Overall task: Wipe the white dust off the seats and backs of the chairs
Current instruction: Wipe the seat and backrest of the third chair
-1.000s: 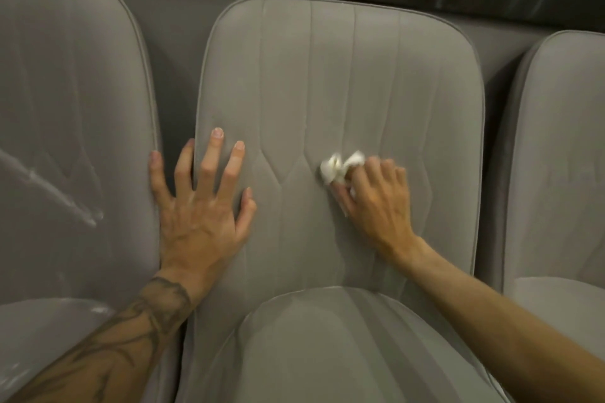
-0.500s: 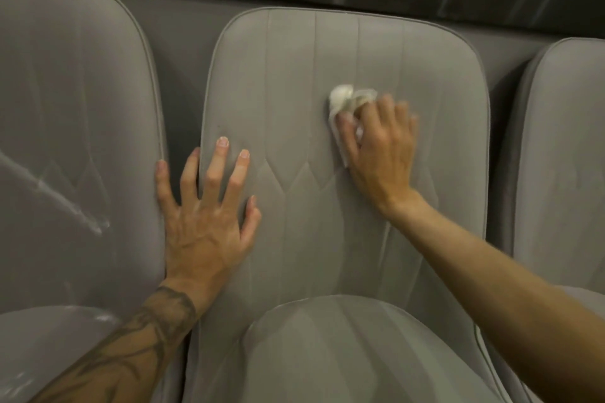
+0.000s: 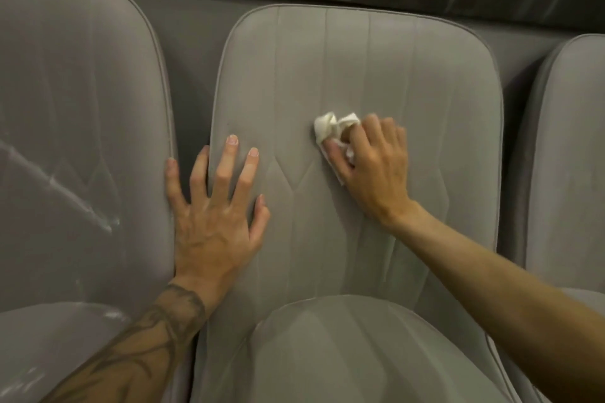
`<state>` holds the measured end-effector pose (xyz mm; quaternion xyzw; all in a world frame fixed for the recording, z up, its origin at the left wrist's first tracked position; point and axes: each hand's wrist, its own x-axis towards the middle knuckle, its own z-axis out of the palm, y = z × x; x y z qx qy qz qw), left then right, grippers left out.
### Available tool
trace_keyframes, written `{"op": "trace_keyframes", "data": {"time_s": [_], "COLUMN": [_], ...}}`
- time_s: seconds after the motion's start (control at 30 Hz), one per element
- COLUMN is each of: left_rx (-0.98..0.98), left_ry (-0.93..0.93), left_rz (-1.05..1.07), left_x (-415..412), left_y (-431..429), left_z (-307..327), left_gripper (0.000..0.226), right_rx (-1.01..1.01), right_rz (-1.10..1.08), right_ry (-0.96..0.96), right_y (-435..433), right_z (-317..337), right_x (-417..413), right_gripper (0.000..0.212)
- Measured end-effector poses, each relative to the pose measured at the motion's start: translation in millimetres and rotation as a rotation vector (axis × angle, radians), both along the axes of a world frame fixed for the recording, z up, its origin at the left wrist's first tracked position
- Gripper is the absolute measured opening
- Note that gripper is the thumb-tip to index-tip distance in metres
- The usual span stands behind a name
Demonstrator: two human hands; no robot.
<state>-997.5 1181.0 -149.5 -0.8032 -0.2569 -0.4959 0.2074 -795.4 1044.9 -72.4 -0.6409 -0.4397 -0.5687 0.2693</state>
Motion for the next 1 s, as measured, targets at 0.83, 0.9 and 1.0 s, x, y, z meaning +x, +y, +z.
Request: {"op": "trace_keyframes", "data": {"time_s": [0.83, 0.9, 1.0], "left_rx": [-0.006, -0.008, -0.013], "left_ry": [-0.014, -0.01, -0.009], "left_rz": [-0.009, -0.008, -0.008], "left_x": [0, 0, -1], "left_y": [-1, -2, -3], "left_z": [0, 1, 1], "left_gripper": [0.063, 0.063, 0.063], "right_rx": [0.08, -0.118, -0.477], "right_rz": [-0.004, 0.095, 0.173], "right_ry": [-0.023, -0.101, -0.312], "right_y": [11, -6, -29], "right_z": [0, -60, -107], "right_x": [5, -5, -5], "right_gripper": [0.033, 0.029, 0.03]}}
